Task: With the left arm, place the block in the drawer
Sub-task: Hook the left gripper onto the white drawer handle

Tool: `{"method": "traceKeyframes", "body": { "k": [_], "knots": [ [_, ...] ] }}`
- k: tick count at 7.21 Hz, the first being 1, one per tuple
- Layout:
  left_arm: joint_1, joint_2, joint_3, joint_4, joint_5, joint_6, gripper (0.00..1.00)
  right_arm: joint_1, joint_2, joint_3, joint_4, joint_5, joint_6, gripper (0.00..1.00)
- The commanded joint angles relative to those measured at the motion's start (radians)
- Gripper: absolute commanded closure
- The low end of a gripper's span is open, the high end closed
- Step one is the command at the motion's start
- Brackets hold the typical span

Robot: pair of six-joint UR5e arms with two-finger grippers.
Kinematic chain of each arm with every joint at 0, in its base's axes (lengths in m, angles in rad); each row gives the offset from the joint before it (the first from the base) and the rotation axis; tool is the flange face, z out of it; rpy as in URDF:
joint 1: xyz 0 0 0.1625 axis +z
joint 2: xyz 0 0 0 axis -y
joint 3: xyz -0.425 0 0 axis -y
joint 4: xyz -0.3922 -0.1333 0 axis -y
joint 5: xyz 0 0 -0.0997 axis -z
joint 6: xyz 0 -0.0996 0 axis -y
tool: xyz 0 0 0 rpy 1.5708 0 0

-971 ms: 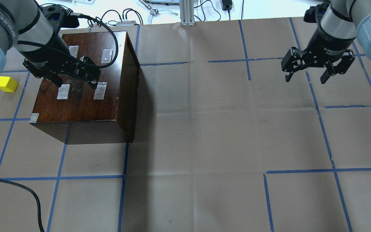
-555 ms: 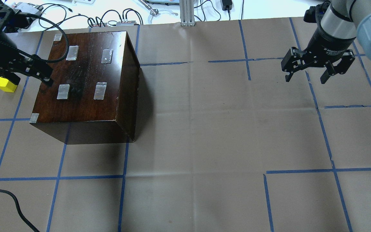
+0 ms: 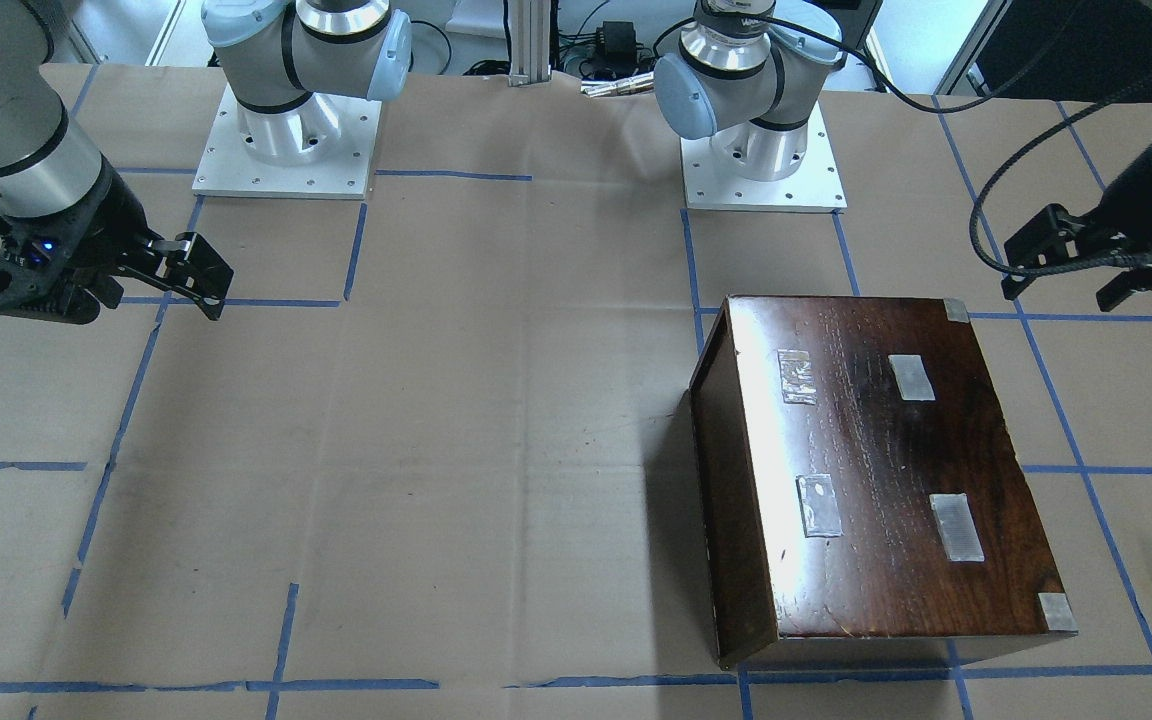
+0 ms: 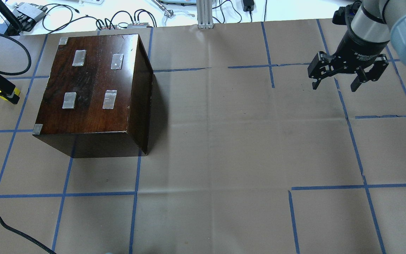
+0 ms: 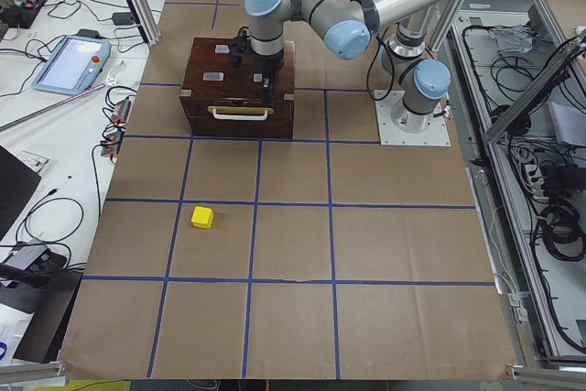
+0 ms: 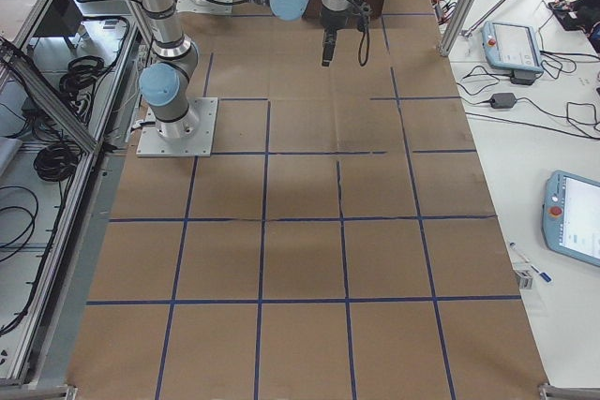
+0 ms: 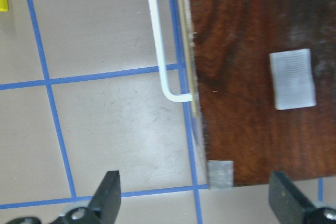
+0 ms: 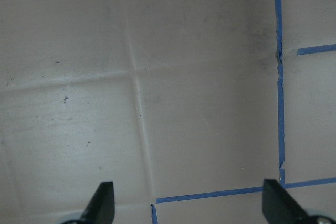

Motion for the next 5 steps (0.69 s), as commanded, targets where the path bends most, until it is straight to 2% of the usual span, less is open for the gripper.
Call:
{"method": "traceKeyframes", "body": {
  "k": [1,4,5],
  "knots": [
    [0.096,-0.075,-0.003,0.006,-0.12,0.023,0.01,0.0,0.0,0.001,0.0,0.0,-0.001,0.0],
    [0.102,-0.17,0.038,0.016,-0.261,0.027,0.01,0.0,0.0,-0.001,0.0,0.0,-0.001,0.0],
    [0.102,-0.207,0.063,0.019,-0.275,0.028,0.01,0.0,0.0,-0.001,0.0,0.0,0.001,0.0]
  ]
}}
